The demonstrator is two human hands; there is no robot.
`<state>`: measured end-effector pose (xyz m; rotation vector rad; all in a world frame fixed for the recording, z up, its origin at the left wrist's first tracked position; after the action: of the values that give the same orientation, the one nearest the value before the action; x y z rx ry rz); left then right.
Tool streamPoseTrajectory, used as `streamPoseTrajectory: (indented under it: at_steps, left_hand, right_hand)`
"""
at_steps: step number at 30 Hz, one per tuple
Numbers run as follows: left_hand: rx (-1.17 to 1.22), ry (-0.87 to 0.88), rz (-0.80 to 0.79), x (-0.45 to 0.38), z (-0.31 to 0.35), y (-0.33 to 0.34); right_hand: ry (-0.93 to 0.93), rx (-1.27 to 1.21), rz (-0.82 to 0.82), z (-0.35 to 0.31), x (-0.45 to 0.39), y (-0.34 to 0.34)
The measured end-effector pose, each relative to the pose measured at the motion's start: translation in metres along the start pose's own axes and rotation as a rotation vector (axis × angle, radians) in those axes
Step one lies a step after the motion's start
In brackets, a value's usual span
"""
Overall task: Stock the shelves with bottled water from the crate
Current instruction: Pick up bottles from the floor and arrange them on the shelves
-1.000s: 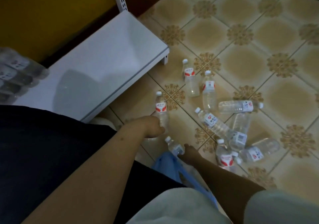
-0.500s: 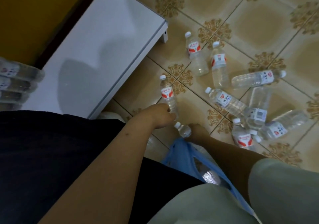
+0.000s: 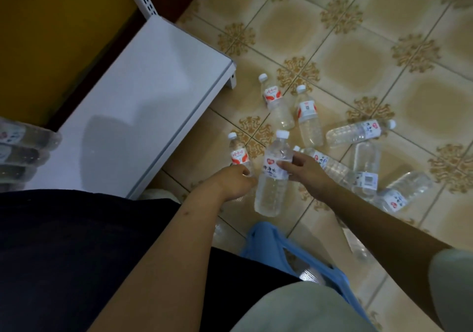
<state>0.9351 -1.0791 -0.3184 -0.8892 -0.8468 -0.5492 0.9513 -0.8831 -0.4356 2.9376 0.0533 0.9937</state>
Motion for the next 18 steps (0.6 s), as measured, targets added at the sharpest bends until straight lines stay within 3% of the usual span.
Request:
streamPoseTrajectory:
  at_steps: [4, 8, 13, 18]
  left_hand:
    - [0.196, 0.083, -0.046, 0.014, 0.005, -0.006]
    - [0.435, 0.136, -0.067, 0.03, 0.003, -0.013]
    - [0.672, 0.168, 0.116, 0.041, -0.005, -0.026]
    - [0.72, 0.223, 0.252, 0.054, -0.014, -0.033]
  right_hand:
    - [0.01, -0.235, 0.035, -0.051, -0.003, 0.014]
    - [-0.039, -0.319, 0.001, -0.103, 0.007, 0.028]
    - [-0.15, -0.122, -0.085, -0.154, 0.018, 0.04]
    - [-0.264, 0.067, -0.026, -0.21, 0.02, 0.061]
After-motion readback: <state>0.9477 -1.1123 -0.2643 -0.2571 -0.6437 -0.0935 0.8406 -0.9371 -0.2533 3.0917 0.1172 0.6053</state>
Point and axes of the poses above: each hand's wrist, its own x-axis away from the middle knuckle, its own y-axis out of the palm, z = x × y, the point moved 2 cm from there along -x, towards the middle knuckle, and after that the axes turned 6 degrees about z, right-handed, at the moved point
